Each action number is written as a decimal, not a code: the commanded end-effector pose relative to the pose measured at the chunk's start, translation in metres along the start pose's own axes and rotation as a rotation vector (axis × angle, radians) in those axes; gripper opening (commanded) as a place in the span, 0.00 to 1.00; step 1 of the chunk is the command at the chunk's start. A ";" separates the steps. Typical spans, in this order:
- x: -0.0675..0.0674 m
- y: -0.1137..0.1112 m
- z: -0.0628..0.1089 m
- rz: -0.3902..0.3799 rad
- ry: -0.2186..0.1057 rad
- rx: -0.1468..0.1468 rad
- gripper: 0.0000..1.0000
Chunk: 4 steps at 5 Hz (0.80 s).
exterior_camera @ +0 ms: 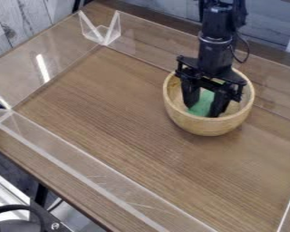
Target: Remove the green block from inside the brown bowl and put it on the table
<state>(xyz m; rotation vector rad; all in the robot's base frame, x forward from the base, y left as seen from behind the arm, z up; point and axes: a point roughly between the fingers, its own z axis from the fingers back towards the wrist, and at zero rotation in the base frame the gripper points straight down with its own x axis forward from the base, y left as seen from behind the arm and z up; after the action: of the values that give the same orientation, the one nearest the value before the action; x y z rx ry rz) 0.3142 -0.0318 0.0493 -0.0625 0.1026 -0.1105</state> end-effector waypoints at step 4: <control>0.005 -0.003 0.047 -0.003 -0.142 -0.012 1.00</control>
<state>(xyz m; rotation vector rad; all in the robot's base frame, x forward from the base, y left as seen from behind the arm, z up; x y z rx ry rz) 0.3166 -0.0335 0.0735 -0.0789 0.0331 -0.1104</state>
